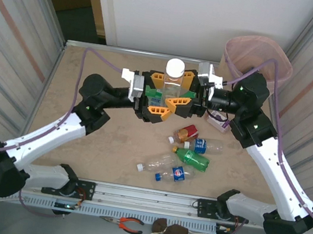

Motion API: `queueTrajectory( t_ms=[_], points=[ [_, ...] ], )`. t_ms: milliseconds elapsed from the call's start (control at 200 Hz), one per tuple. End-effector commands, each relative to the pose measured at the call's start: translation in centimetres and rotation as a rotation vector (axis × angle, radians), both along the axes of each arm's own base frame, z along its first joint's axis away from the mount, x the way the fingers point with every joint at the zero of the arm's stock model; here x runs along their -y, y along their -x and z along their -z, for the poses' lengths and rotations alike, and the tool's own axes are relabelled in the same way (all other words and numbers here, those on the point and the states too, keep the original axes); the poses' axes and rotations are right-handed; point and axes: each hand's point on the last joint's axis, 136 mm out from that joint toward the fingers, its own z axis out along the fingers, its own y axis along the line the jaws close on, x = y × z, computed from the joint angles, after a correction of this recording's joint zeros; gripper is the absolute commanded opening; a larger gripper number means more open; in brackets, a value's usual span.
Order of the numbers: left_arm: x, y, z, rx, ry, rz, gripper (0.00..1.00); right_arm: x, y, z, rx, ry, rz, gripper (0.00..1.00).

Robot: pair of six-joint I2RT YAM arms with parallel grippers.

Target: Put the plastic bottles in the bin

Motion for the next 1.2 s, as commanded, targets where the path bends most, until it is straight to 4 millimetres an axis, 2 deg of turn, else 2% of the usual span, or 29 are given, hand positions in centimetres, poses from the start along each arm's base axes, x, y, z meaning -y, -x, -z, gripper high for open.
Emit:
queueTrajectory(
  t_ms=[0,120,260,571,736,797,817,942,1077,1192],
  points=[
    [-0.8,-0.2,0.2,0.026,-0.017,-0.075,0.83,1.0,-1.0,-1.4,0.047,0.007,0.083,0.58],
    [-1.3,-0.3,1.2,0.009,-0.041,-0.112,0.83,2.7,-3.5,-1.7,0.017,0.015,0.187,0.57],
    [-1.9,-0.3,2.1,-0.004,-0.070,-0.150,0.84,6.1,-7.6,-1.9,-0.029,0.019,0.357,0.57],
    [-3.0,-0.2,3.3,-0.030,-0.104,-0.204,0.84,16.3,-18.1,0.2,-0.140,0.108,0.795,0.55],
    [-3.3,-0.2,3.5,-0.033,-0.110,-0.217,0.84,21.8,-23.5,3.3,-0.189,0.251,1.019,0.53],
    [-3.4,-0.2,3.5,-0.033,-0.109,-0.219,0.84,23.6,-25.1,4.7,-0.205,0.317,1.083,0.53],
    [-3.4,-0.2,3.5,-0.034,-0.110,-0.221,0.84,24.1,-25.4,3.9,-0.181,0.325,1.107,0.53],
    [-3.3,-0.4,3.9,-0.042,-0.121,-0.227,0.84,27.6,-28.5,6.5,-0.201,0.463,1.218,0.53],
    [-3.3,-0.5,4.2,-0.054,-0.131,-0.230,0.84,30.7,-31.3,9.7,-0.249,0.594,1.288,0.53],
    [-3.5,-0.7,4.7,-0.066,-0.138,-0.240,0.84,32.2,-33.4,12.6,-0.292,0.701,1.302,0.53]
  ],
)
